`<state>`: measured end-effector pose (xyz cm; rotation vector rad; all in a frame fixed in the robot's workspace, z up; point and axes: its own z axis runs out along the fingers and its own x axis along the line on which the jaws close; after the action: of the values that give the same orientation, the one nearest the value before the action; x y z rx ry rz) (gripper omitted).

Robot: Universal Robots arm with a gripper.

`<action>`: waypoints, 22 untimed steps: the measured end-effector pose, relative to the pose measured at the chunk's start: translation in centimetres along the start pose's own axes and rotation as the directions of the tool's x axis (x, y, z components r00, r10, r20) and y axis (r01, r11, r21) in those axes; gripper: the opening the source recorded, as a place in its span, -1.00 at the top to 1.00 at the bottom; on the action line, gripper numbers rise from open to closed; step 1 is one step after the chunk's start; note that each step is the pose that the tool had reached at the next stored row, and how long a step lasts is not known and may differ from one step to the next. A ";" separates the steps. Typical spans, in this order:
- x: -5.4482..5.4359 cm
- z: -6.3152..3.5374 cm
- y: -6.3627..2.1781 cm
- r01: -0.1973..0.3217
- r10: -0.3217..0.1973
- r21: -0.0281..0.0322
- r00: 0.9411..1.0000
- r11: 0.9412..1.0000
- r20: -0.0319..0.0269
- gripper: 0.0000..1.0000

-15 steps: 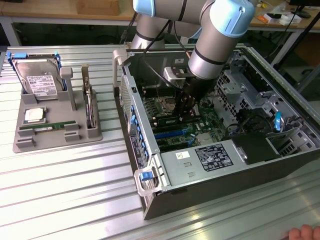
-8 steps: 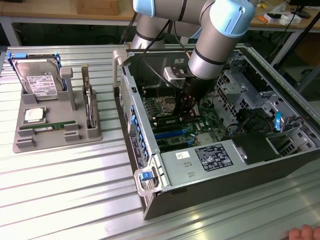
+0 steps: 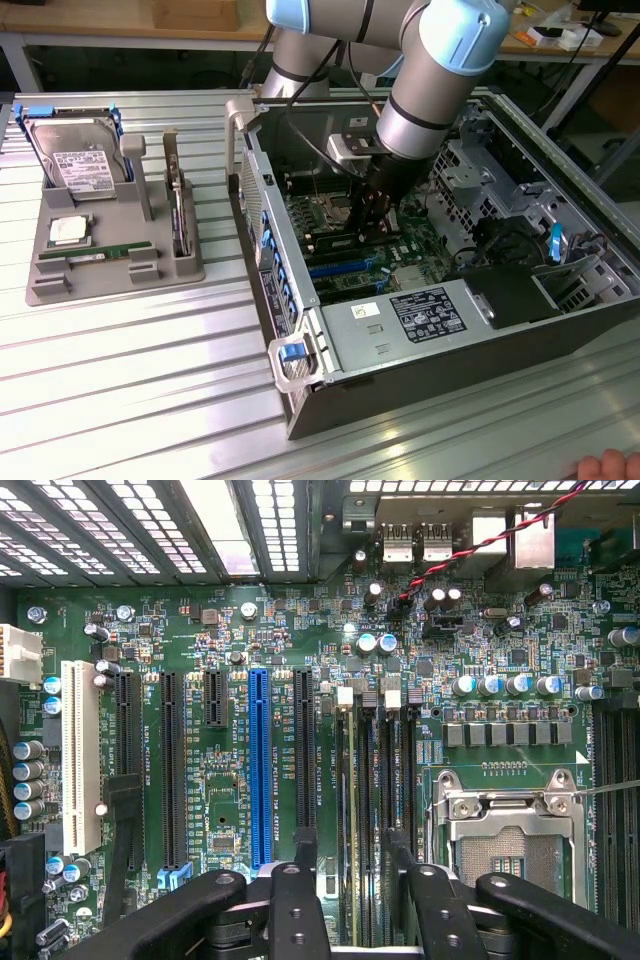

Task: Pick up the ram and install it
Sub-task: 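Insert the ram into the slot, then press down the ram until it locks into place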

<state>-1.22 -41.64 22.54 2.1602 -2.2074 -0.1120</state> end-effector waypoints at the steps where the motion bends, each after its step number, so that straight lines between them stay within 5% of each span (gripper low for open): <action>1: 0.0 0.00 0.00 0.000 0.000 0.000 1.000 1.000 0.000 0.23; 9: 0.0 -1.55 0.14 0.000 0.000 0.000 1.000 1.000 0.000 0.23; 22: 0.0 -1.71 0.15 0.000 0.000 0.000 1.000 1.000 0.001 0.23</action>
<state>-1.22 -41.64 24.25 2.1602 -2.2081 -0.1126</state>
